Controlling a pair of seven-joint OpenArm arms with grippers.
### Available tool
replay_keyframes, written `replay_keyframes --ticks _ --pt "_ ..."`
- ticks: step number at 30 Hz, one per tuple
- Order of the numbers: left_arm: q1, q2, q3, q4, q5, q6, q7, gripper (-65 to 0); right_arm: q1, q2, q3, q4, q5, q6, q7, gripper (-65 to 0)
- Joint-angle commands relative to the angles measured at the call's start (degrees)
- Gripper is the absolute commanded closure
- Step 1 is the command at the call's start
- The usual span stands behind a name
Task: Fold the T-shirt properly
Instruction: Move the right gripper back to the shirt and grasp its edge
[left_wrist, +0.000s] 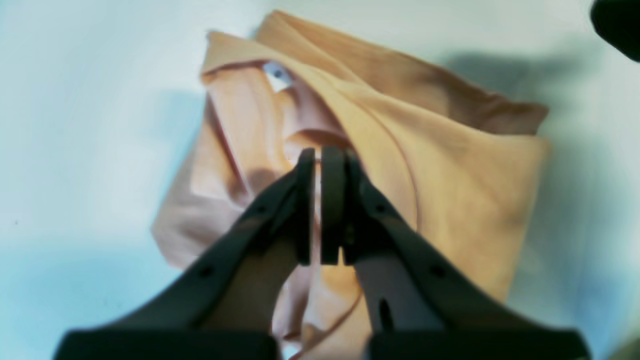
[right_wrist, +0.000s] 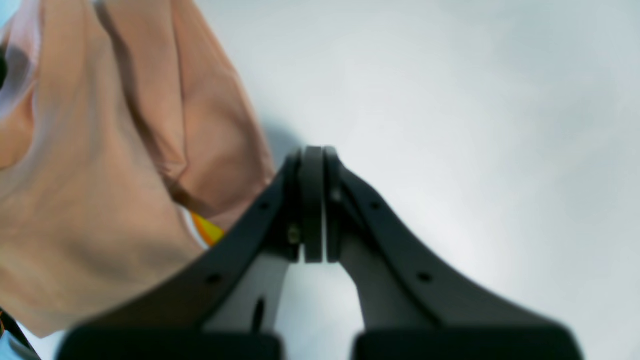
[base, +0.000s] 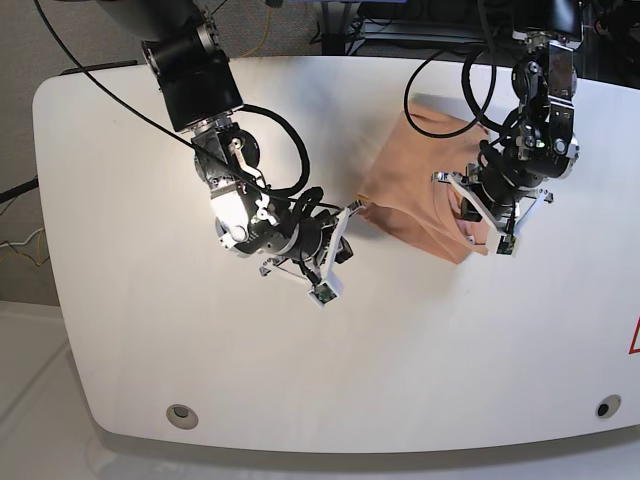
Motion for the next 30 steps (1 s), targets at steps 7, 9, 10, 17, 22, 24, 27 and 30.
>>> replay_keyframes --ticks 7,9,10,17,22,24,27,30 --pt "2.93 -0.45 -0.16 1.19 -0.31 -0.21 -1.04 -0.5 3.65 -1.79 -1.14 -0.72 0.41 3.2 1.13 0.0" --pt "3.54 -0.19 -0.16 1.19 -0.31 -0.12 -1.04 -0.5 3.82 -1.97 -1.84 -0.72 0.41 3.29 1.13 0.0" --pt "3.89 -0.19 -0.16 1.28 -0.31 -0.12 -1.04 -0.5 3.91 -1.97 -2.54 -0.72 0.41 3.29 1.21 0.0" --pt "5.74 0.08 -0.25 1.54 -0.31 -0.03 -0.95 -0.5 5.58 -4.08 -6.32 -3.53 0.32 3.29 1.21 0.0" --pt "6.71 1.66 -1.57 1.54 -0.31 -0.03 -0.95 -0.5 7.78 -6.54 -9.14 -9.07 0.32 3.29 2.62 0.0" --pt "7.59 1.75 -2.53 1.54 -0.31 -0.03 -0.95 -0.5 7.96 -6.72 -11.07 -11.35 0.32 3.29 4.03 0.0" --pt "8.03 1.92 -2.71 1.54 -0.31 -0.03 -0.95 -0.5 7.96 -6.8 -13.97 -13.2 0.32 3.2 6.66 0.0" --pt "8.11 1.92 -2.71 1.45 -0.31 -0.03 -1.13 -0.5 7.78 -6.8 -15.38 -14.34 0.32 3.12 8.16 0.0"
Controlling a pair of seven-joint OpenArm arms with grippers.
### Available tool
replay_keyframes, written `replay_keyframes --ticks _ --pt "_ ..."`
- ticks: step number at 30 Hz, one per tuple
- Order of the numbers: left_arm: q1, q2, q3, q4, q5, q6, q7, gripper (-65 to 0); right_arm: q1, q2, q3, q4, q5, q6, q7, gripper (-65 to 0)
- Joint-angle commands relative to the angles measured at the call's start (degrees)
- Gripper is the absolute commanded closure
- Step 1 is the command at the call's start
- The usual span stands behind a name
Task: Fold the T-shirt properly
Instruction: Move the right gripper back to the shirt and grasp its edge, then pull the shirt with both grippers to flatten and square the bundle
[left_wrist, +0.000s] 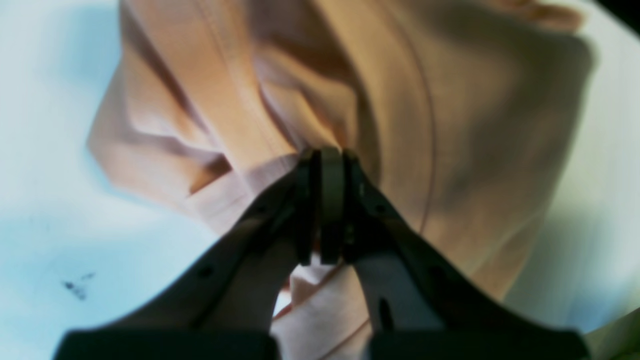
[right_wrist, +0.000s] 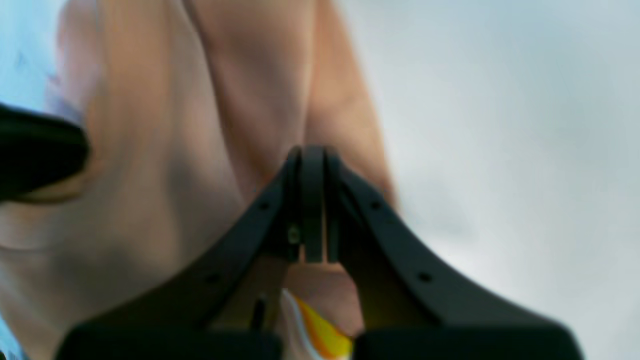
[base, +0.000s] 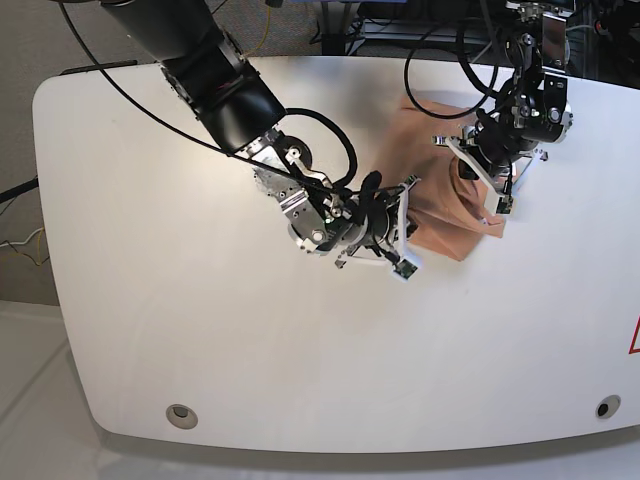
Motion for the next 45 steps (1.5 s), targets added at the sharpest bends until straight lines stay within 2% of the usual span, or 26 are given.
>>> replay_keyframes --ticks 1,9,17,21,29,35,41,45 --pt "-0.45 -0.28 -0.17 1.02 -0.31 -0.14 -0.76 -0.5 1.44 -0.42 -0.28 -0.34 0.36 0.21 2.32 0.0" --pt "-0.37 -0.46 -0.26 0.66 0.04 -0.32 -2.52 -0.5 1.18 0.19 -0.1 -4.82 0.36 0.39 2.76 0.0" --pt "1.39 -1.87 0.0 -0.92 0.04 -0.32 -8.32 -0.5 -3.13 4.41 0.16 -3.32 0.45 -0.05 4.79 0.0" --pt "0.78 -1.87 0.09 -3.2 0.13 -0.49 -9.55 -0.5 -7.26 5.82 3.77 -1.04 0.45 -0.14 6.81 0.0" --pt "-2.56 -3.27 0.18 -11.03 0.13 -6.03 -15.88 -0.5 -14.3 7.4 12.38 4.32 0.36 -0.14 7.42 0.0" --pt "-8.72 -3.45 2.64 -18.76 0.13 -9.11 -16.85 -0.5 -18.69 8.98 15.28 9.77 0.36 -0.23 7.42 0.0" --pt "-14.61 -3.36 8.97 -26.15 0.13 -11.92 -23.44 -0.5 -21.86 9.25 15.28 14.26 0.36 -4.8 7.42 0.0" --pt "-18.74 -3.1 15.39 -31.07 0.13 -12.19 -27.22 -0.5 -23.61 9.07 15.11 16.98 0.45 -8.49 7.34 0.0"
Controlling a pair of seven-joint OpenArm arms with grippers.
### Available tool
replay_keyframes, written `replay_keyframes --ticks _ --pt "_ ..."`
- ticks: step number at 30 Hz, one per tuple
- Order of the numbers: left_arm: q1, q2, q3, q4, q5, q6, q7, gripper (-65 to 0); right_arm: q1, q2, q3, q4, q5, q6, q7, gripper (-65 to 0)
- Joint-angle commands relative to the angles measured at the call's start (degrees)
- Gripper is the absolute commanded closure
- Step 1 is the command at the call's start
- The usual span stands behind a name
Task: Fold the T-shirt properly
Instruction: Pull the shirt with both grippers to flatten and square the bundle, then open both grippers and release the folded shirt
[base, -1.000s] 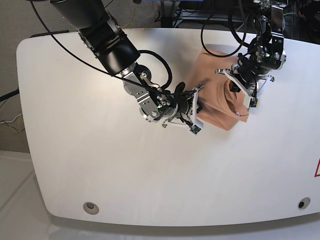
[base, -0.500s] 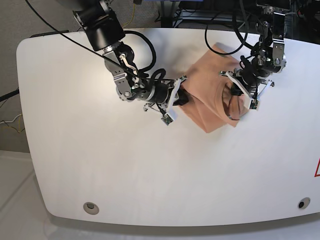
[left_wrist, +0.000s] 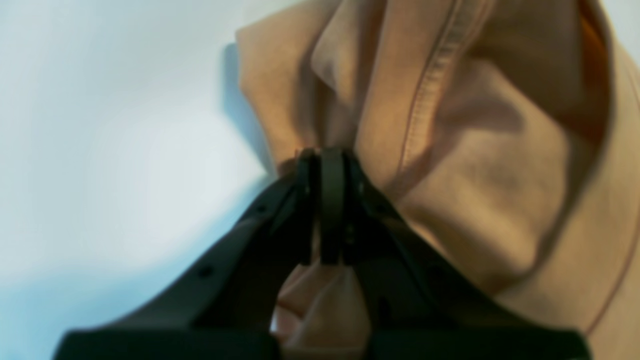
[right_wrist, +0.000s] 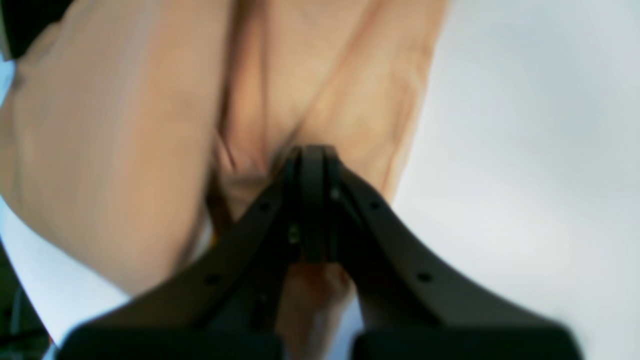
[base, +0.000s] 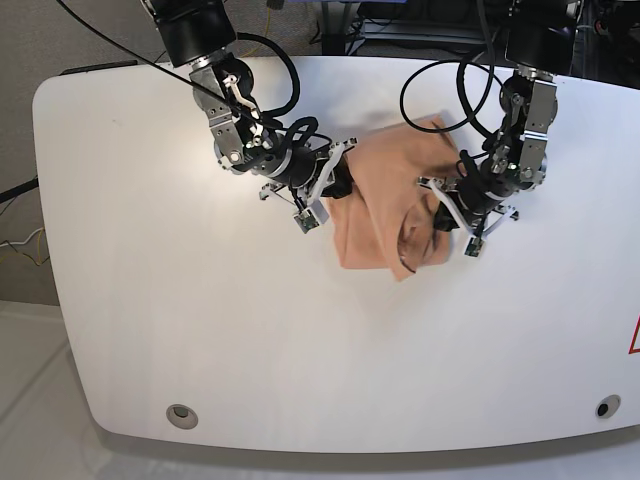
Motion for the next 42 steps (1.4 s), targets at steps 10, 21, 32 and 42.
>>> replay_keyframes --ticks 10,21,32,42 --pt "-8.35 3.9 11.84 -8.69 -0.13 -0.05 -2.36 -0.5 -1.94 -0.02 -0.15 3.88 -0.71 -3.17 -1.76 0.0" --pt "-8.61 4.34 12.19 -6.49 -0.13 0.03 1.42 -0.5 0.17 1.91 0.03 3.62 -0.97 -3.26 -1.76 0.0" --pt "-6.06 -1.29 8.85 -1.13 -0.13 0.03 3.7 -0.5 1.58 3.94 0.03 3.53 -0.97 -3.26 -1.76 0.0" --pt "-5.27 -2.96 3.84 2.3 -0.13 0.03 6.6 -0.5 2.28 3.94 0.03 3.62 -0.97 -3.26 -1.85 0.0"
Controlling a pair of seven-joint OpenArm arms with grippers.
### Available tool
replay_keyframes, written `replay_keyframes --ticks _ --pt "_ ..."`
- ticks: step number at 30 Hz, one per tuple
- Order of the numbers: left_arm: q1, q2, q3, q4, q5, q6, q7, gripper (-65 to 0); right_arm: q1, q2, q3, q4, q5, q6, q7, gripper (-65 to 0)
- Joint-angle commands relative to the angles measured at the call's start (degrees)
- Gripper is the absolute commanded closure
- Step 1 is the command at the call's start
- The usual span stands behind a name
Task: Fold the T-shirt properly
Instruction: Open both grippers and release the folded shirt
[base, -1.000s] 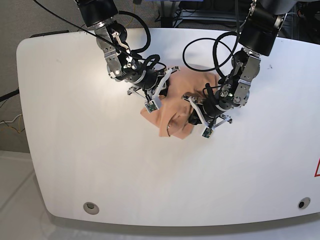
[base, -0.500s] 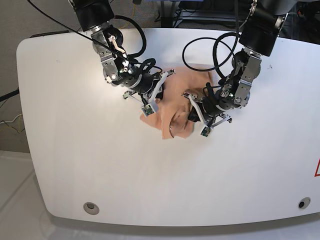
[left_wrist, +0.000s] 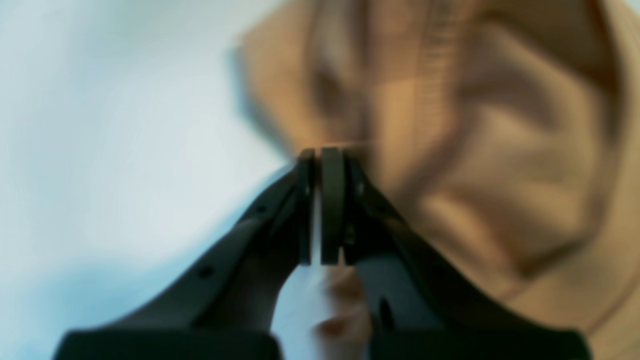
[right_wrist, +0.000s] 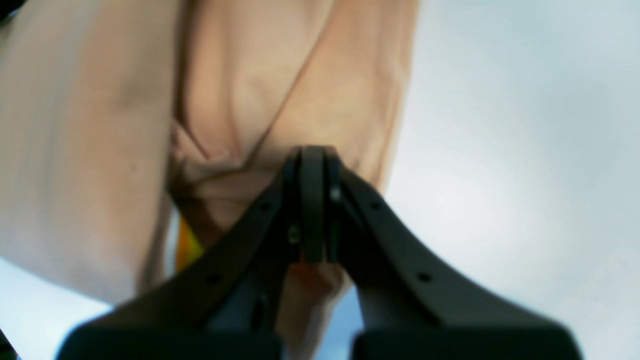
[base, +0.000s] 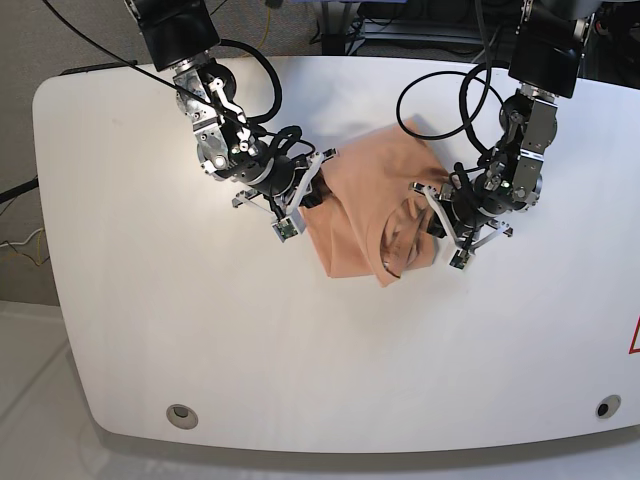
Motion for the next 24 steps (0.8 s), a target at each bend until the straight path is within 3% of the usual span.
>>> replay_keyframes --ticks 1,17,24 --pt "-1.12 -0.64 -0.32 1.43 -0.17 -0.12 -0.74 -0.5 0.81 -0.09 0.18 0.78 0.27 -0.18 0.34 0.0" --pt "-1.56 -0.47 -0.67 4.07 -0.26 -0.21 -0.74 -0.5 0.9 0.09 0.18 3.15 0.54 -0.18 0.34 0.0" --pt "-1.47 -0.56 -7.26 12.33 -0.17 -0.21 -0.56 -0.5 2.75 0.09 2.2 8.6 0.36 -0.62 -2.83 0.0"
